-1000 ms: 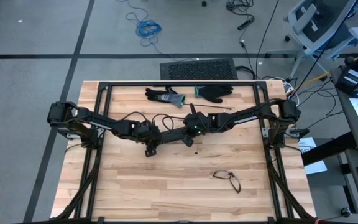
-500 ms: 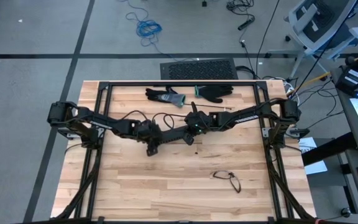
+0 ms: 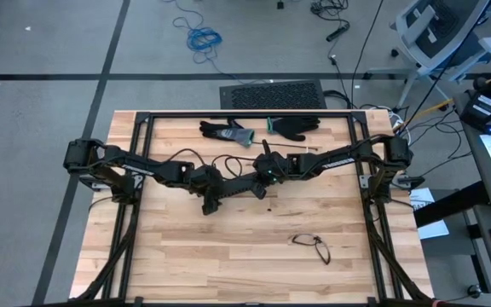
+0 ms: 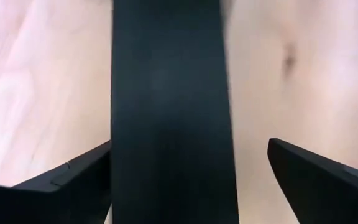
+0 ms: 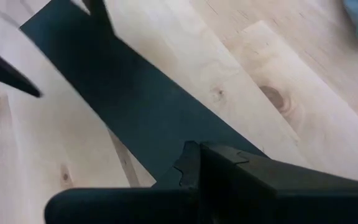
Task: Ziptie cables
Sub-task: Close the black cable duct
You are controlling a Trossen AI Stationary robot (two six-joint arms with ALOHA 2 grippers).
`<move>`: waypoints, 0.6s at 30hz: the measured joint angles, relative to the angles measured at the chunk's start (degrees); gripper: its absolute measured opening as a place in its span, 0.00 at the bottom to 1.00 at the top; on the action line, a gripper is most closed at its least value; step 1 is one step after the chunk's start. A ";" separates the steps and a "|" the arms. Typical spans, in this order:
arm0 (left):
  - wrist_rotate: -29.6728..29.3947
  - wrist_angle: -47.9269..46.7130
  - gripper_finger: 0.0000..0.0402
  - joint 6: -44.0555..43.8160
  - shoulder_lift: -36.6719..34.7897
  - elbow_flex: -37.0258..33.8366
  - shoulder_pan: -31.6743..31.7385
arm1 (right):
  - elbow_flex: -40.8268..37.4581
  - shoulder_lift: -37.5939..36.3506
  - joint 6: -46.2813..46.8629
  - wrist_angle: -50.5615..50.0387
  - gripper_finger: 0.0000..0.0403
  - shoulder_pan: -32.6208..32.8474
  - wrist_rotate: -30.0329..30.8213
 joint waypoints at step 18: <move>-4.23 -12.15 0.96 -4.75 -17.75 3.71 -3.70 | -0.03 -14.56 -9.80 -5.23 0.00 -11.51 11.39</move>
